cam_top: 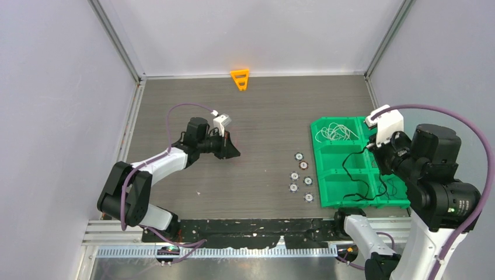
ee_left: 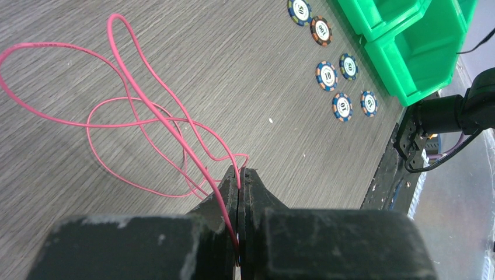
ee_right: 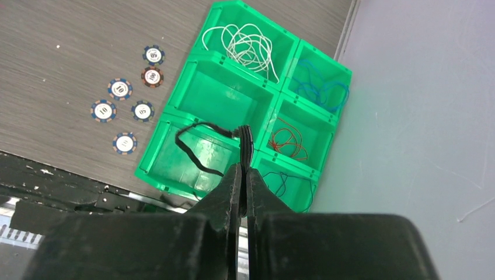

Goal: Untangle the cables

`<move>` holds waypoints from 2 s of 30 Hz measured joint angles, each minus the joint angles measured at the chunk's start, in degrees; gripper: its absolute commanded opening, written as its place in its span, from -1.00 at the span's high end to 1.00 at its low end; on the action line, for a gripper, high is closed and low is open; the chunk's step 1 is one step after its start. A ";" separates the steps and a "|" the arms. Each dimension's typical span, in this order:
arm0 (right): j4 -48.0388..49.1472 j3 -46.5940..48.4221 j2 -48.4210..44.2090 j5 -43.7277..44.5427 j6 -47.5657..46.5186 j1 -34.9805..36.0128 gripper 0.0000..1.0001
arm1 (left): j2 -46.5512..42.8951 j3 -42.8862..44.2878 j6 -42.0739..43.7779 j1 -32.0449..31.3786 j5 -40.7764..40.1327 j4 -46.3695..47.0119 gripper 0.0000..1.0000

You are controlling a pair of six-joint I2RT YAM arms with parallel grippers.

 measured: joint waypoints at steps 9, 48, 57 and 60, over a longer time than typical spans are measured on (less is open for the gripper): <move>1.90 -12.13 -2.54 0.39 -1.92 0.00 0.89 | 0.00 -0.74 -0.81 0.00 0.13 1.01 1.00; 14.40 -55.08 9.97 6.38 -21.70 0.37 0.11 | -1.86 -1.29 -0.55 0.00 0.04 1.07 1.00; 9.88 -43.52 11.41 5.40 -18.34 0.83 -0.79 | -1.86 -1.29 -0.09 0.00 0.04 0.85 1.00; 7.13 -41.35 9.90 6.69 -18.62 -0.42 -0.79 | -1.86 -1.29 0.17 0.00 0.04 0.85 1.00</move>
